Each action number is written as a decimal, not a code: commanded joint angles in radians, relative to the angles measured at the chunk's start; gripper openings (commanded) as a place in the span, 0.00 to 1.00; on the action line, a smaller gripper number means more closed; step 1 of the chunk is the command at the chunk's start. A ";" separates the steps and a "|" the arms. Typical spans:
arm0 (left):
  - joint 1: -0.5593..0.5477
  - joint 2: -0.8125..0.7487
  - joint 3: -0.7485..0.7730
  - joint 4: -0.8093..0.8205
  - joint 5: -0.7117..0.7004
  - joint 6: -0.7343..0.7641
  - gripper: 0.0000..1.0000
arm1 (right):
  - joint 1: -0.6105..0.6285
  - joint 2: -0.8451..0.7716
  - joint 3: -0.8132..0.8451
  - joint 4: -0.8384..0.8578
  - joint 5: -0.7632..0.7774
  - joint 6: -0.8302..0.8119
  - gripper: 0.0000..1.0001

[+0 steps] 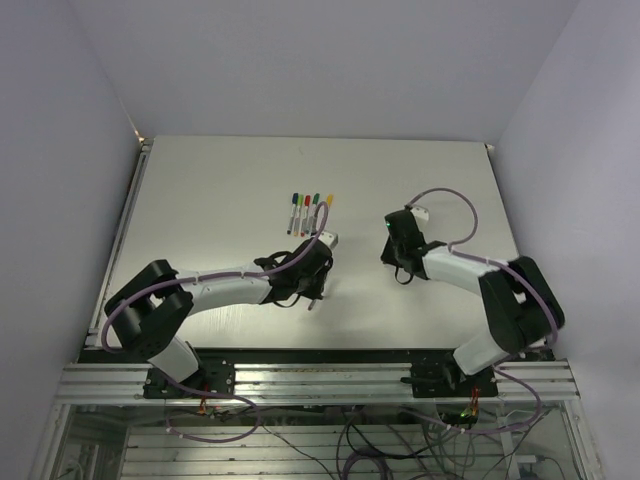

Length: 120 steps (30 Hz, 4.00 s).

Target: Insert the pens into the pen caps

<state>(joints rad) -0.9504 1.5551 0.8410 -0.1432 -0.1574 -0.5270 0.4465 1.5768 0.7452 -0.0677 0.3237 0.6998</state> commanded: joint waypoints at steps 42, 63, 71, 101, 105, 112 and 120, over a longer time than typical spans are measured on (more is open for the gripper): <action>0.004 -0.132 -0.205 0.939 0.261 0.013 0.07 | -0.002 -0.523 -0.487 1.157 -0.404 0.080 0.00; 0.004 -0.142 -0.210 0.945 0.243 0.004 0.07 | -0.002 -0.509 -0.491 1.174 -0.429 0.092 0.00; 0.004 -0.138 -0.212 0.955 0.243 -0.002 0.07 | -0.001 -0.506 -0.497 1.178 -0.433 0.090 0.00; 0.010 -0.115 -0.180 1.035 0.130 0.012 0.07 | 0.035 -0.385 -0.530 1.250 -0.620 0.159 0.00; 0.019 -0.135 -0.159 1.031 0.101 0.025 0.07 | 0.041 -0.415 -0.521 1.118 -0.594 0.085 0.00; 0.038 -0.132 -0.121 1.034 0.087 0.046 0.07 | 0.093 -0.424 -0.495 0.983 -0.570 0.019 0.00; 0.054 -0.139 -0.098 1.048 0.086 0.052 0.07 | 0.147 -0.387 -0.461 0.875 -0.513 -0.038 0.00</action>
<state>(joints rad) -0.9272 1.4429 0.6430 0.7082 -0.0002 -0.5037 0.5381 1.1511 0.2962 1.0054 -0.1184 0.7101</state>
